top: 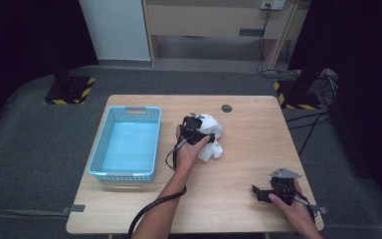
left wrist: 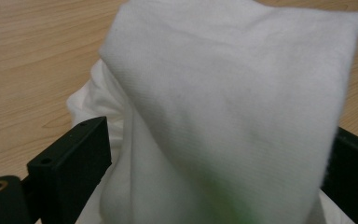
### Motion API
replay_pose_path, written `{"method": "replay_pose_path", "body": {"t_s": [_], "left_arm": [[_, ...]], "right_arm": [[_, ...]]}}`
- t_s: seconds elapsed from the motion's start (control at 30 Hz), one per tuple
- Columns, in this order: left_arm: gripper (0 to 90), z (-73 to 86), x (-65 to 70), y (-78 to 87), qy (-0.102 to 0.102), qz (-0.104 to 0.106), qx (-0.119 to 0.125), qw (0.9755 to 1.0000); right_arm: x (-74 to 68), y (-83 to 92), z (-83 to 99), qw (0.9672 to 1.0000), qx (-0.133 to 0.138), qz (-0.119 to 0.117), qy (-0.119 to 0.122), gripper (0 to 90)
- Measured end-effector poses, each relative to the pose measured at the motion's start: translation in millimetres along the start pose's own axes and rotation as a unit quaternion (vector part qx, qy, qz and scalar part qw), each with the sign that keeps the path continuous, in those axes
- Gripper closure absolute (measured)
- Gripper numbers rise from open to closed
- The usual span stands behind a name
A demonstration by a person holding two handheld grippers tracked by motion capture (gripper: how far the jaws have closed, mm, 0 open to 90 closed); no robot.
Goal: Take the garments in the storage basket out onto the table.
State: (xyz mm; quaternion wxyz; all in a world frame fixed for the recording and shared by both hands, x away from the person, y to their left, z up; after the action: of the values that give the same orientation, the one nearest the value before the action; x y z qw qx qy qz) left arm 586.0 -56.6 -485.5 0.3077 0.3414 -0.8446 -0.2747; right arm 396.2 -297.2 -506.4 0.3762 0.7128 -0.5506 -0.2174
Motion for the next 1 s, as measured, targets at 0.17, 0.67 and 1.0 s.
{"method": "replay_pose_path", "body": {"t_s": [0.17, 0.67, 1.0], "left_arm": [[3.6, 1.2, -1.5, 5.6, 0.015, -0.010, -0.003, 0.9998], [3.9, -8.7, 4.0, 26.2, -0.009, -0.026, 0.000, 0.9996], [4.0, -15.7, 9.0, 33.5, -0.024, -0.029, -0.004, 0.9993]], "right_arm": [[0.0, 0.0, 0.0, 1.0000, 0.000, 0.000, 0.000, 0.4], [0.0, -0.1, -0.1, 1.0000, 0.000, 0.001, 0.000, 0.4], [0.0, -0.1, -0.1, 1.0000, 0.000, 0.001, 0.000, 0.3]]}}
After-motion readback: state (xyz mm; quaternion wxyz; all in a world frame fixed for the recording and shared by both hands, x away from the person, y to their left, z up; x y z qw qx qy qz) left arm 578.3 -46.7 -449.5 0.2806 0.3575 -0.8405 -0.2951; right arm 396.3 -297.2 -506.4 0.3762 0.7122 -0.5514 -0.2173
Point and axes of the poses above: each handheld gripper's, and its own axes: y roughly backward along the jaws, z roughly out of its underside, x roughly to its right, the point moved 8 cm from there along -y, roughly forward along the jaws, and after that the axes turned 8 degrees about z, right-handed, at the moved point
